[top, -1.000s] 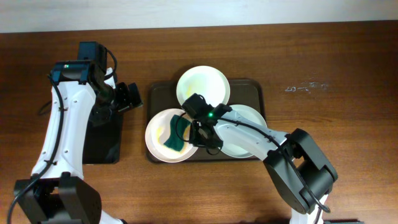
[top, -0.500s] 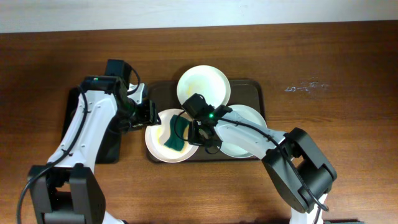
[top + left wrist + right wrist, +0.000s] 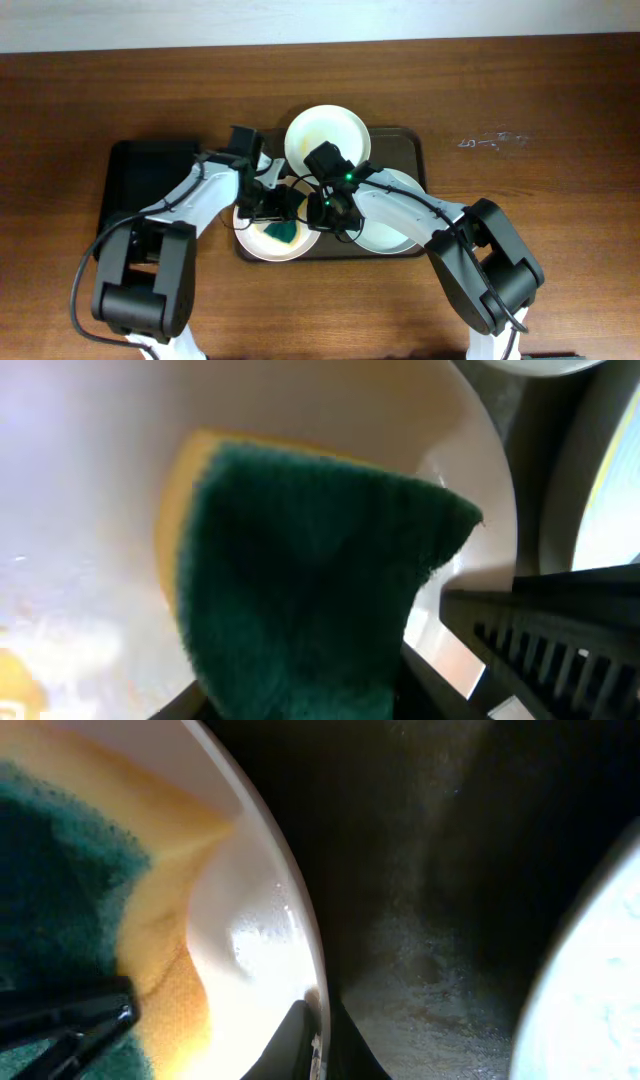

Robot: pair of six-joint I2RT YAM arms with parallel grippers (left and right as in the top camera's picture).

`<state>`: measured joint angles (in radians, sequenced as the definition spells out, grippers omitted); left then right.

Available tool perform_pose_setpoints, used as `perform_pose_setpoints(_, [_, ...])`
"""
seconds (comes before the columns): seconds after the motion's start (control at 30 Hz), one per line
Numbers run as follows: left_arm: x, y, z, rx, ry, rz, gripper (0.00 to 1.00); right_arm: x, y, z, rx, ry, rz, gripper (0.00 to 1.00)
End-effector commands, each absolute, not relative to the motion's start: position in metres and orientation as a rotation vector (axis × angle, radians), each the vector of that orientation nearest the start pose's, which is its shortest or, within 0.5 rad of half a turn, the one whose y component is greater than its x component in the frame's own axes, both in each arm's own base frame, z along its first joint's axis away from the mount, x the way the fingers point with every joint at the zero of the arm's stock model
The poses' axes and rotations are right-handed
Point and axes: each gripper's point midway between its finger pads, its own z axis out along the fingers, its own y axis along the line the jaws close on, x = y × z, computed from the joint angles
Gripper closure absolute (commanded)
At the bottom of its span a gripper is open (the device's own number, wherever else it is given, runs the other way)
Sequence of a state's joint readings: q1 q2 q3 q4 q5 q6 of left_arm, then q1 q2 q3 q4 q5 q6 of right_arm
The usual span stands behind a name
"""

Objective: Clean dirty plates on tray and stack at the side
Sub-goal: 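Scrub the pinkish plate with the sponge in the left gripper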

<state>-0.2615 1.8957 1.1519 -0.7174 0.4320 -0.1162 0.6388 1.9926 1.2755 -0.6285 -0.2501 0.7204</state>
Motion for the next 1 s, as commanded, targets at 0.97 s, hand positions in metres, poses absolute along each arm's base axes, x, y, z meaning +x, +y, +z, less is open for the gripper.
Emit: perform_pose_setpoints(0.97, [0.340,-0.125,0.007,-0.337,3.016,-0.287,1.00,0.306,0.260,-0.002,0.047,3.113,0.472,0.96])
